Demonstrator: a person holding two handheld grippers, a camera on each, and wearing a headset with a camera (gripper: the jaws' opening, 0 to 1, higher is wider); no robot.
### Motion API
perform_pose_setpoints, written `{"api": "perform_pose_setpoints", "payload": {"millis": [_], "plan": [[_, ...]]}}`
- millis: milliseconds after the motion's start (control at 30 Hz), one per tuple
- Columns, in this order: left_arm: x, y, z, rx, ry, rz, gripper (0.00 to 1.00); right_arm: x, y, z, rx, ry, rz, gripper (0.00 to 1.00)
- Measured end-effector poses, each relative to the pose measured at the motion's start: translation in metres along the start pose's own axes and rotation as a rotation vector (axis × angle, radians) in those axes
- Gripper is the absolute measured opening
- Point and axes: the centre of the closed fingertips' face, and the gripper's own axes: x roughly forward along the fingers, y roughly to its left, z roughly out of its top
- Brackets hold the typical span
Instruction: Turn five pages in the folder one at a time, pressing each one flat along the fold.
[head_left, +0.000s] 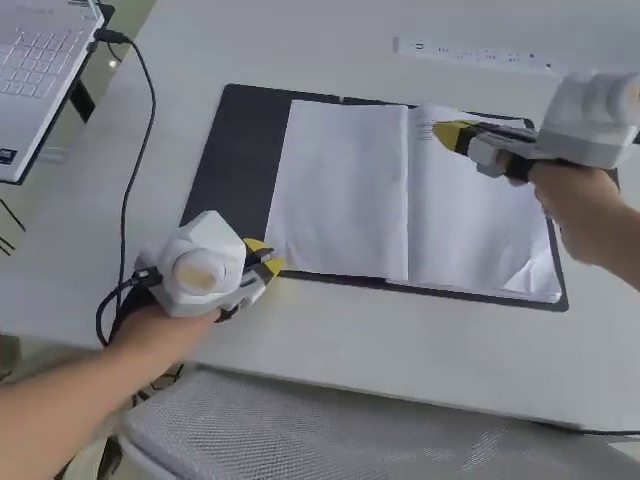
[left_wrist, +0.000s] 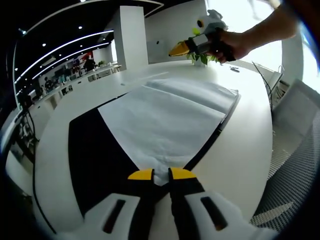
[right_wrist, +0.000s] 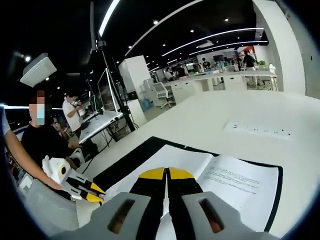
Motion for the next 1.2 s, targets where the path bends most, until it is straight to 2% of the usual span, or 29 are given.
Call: {"api": "perform_pose_setpoints", "payload": {"millis": [67,100,133,233,333,467,500,567,633,767,800,867,1000,1100,1200], "plan": [[0.0,0.0,0.0,-0.001,-0.001,0.003,0.09,0.017,-0.008,-0.001,-0.003,0.017,0.034,0.0],[0.0,0.0,0.0,-0.001,-0.002,0.004,0.09,0.023,-0.011,-0.003,-0.029,0.029,0.043,0.0],[0.0,0.0,0.0,-0.001,-0.004,0.005,0.09,0.032,-0.018,-0.005,-0.043,0.045,0.034,0.0],[0.0,0.0,0.0,-0.002,-0.008,0.014,0.09,0.047,-0.025,-0.009,-0.062,0.055,0.059,0.0],[-0.001,-0.001,0.001,-0.003,-0.011,0.019,0.09,0.067,-0.041,-0.021,-0.091,0.097,0.069,0.0],[-0.003,-0.004,0.003,0.001,-0.018,0.02,0.09,0.087,-0.069,-0.026,-0.103,0.112,0.055,0.0],[-0.004,-0.004,0.004,0.003,-0.015,0.021,0.09,0.091,-0.077,-0.03,-0.119,0.123,0.032,0.0],[-0.004,-0.005,0.004,0.006,-0.012,0.021,0.08,0.099,-0.087,-0.033,-0.101,0.117,0.033,0.0],[-0.004,-0.005,0.005,0.012,-0.014,0.018,0.08,0.106,-0.093,-0.041,-0.125,0.147,0.029,0.0],[-0.005,-0.006,0.006,0.018,-0.013,0.016,0.08,0.112,-0.098,-0.04,-0.152,0.134,0.029,0.0],[-0.005,-0.006,0.005,0.013,-0.012,0.016,0.08,0.114,-0.1,-0.042,-0.138,0.137,0.034,0.0],[-0.004,-0.006,0.005,0.016,-0.009,0.018,0.08,0.113,-0.099,-0.045,-0.17,0.134,0.03,0.0],[-0.005,-0.007,0.006,0.014,-0.014,0.015,0.07,0.108,-0.093,-0.049,-0.159,0.129,0.039,0.0],[-0.005,-0.007,0.005,0.012,-0.015,0.017,0.07,0.099,-0.077,-0.055,-0.171,0.13,0.066,0.0],[-0.004,-0.006,0.005,0.012,-0.014,0.017,0.07,0.088,-0.061,-0.063,-0.144,0.12,0.097,0.0]]}}
